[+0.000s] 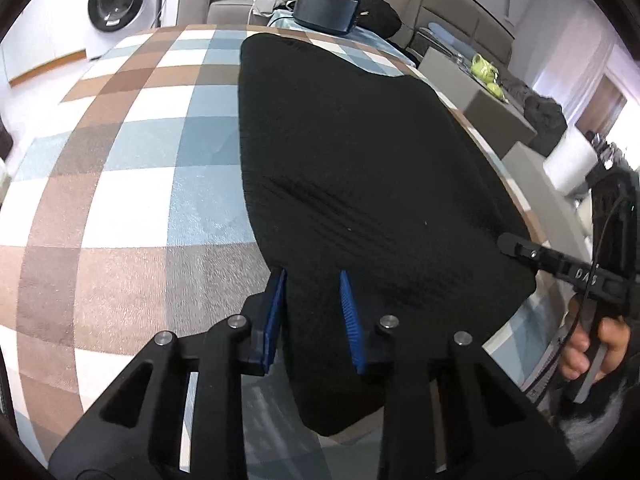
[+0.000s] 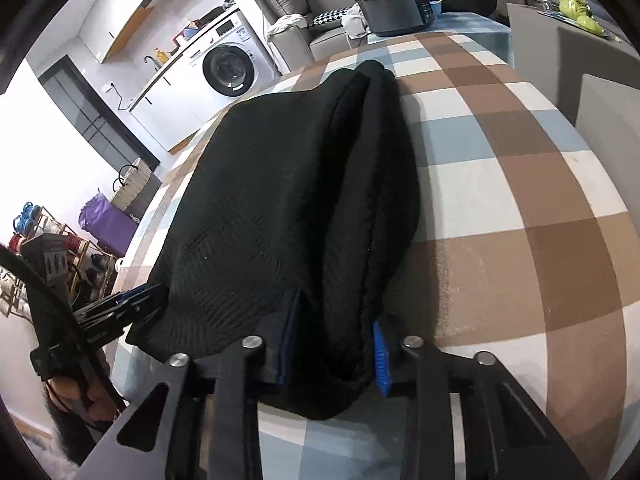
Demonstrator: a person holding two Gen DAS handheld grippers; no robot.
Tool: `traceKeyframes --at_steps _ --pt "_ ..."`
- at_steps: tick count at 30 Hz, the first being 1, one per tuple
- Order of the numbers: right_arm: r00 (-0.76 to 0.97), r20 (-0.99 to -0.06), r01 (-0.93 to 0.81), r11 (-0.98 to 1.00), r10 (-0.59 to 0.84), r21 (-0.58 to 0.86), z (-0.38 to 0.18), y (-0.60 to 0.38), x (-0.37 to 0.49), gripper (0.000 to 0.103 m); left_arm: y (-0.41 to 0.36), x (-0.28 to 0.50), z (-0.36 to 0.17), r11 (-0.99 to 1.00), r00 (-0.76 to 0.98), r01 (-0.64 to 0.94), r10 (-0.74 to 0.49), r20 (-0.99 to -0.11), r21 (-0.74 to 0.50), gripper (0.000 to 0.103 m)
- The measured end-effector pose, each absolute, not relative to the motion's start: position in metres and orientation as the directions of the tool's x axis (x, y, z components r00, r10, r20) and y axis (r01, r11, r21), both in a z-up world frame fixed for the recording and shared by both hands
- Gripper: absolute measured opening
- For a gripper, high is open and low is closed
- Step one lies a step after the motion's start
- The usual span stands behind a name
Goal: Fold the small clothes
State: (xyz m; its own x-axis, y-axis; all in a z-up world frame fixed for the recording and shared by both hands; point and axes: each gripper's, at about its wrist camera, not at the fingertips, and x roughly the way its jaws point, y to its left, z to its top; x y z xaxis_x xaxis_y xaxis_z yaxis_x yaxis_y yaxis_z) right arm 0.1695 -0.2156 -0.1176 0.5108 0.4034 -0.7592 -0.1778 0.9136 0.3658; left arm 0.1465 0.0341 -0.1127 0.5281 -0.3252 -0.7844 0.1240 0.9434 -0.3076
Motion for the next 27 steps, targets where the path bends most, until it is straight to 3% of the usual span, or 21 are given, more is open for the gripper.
traceKeyframes --at_steps 22,27 --pt "0.52 -0.757 -0.179 0.917 0.396 0.356 -0.119 -0.159 0.266 0.025 0.086 0.259 -0.118 0.968 0.588 0.015 -0.21 -0.781 -0.249 0.024" --pt "0.52 -0.752 -0.164 0.912 0.404 0.376 -0.116 -0.171 0.257 0.034 0.092 0.255 -0.12 0.969 0.602 0.018 -0.207 -0.772 -0.246 0.024"
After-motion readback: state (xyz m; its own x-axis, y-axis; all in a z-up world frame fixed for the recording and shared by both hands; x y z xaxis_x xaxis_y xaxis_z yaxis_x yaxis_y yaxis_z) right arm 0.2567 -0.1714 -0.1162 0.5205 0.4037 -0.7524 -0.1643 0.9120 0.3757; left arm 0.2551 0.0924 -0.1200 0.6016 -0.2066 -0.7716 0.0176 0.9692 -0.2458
